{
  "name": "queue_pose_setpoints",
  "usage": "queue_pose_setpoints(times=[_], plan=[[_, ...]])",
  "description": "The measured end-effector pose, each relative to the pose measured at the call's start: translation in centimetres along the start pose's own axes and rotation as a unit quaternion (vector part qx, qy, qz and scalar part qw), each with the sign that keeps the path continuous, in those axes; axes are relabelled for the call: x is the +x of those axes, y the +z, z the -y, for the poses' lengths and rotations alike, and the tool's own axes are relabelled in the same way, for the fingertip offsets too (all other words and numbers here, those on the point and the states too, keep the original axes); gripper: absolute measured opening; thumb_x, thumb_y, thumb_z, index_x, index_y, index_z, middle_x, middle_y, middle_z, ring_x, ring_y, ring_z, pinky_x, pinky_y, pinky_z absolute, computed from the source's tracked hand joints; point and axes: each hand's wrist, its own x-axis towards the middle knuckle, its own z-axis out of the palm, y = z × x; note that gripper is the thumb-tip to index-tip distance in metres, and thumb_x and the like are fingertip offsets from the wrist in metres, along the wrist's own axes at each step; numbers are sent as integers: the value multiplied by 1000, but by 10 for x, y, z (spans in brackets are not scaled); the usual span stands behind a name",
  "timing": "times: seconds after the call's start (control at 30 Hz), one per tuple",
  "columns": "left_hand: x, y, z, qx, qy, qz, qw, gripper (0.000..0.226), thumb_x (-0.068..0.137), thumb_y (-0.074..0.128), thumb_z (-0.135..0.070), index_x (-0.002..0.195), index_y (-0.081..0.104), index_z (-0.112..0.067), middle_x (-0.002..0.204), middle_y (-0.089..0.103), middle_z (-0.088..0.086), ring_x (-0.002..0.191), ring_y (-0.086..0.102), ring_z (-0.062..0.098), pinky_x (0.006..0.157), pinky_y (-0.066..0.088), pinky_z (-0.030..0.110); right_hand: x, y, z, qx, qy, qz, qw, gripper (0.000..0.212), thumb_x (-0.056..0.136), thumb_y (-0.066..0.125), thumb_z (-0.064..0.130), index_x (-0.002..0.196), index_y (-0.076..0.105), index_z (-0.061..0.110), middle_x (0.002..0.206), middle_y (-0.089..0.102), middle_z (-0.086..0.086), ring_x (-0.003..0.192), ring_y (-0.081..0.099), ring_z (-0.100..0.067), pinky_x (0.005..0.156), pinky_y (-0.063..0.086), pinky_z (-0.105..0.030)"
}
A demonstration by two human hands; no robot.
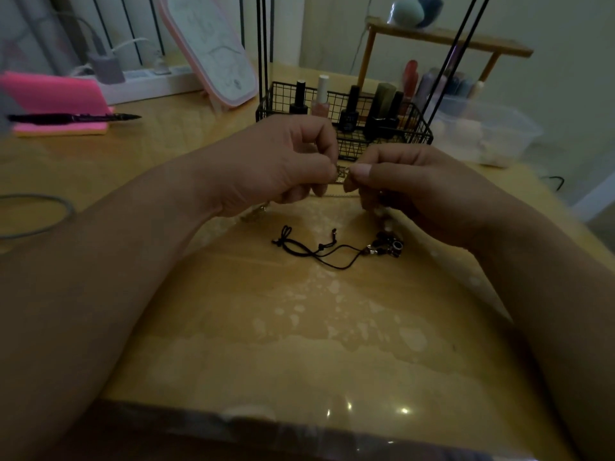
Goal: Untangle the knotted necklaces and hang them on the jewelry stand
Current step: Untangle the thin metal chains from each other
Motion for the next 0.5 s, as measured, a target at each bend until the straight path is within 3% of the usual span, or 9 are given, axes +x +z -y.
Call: queue_pose_setpoints(times=[0.1,0.2,0.33,0.5], plan=[[1,-1,1,27,9,6,1000,10,96,64,-3,90,61,-11,70,64,0,64,61,14,54,51,24,1,1,-1,-17,-5,-25,1000,15,92,64,33,87,77,27,98,73,-3,95,64,-23,94,48,-48],[2,-1,2,12,16,-5,1000,9,95,64,0,90,61,-7,76,69,3,72,69,16,70,60,27,3,-1,-2,-17,-13,-50,999,19,95,62,29,94,74,15,104,75,-6,108,68,-26,103,49,-48],[2,1,3,-25,18,-15,999,12,94,63,3,87,60,-6,85,72,12,82,75,23,81,63,34,3,4,-1,70,-23,-35,997,16,97,58,18,82,61,11,91,72,-8,97,71,-26,90,56,-33],[2,2,2,-82,14,3,996,14,95,59,7,89,55,-6,80,70,13,76,75,29,77,60,33,6,6,-1,96,-15,-38,995,13,84,66,16,80,54,14,81,67,-7,71,67,-26,74,55,-36]])
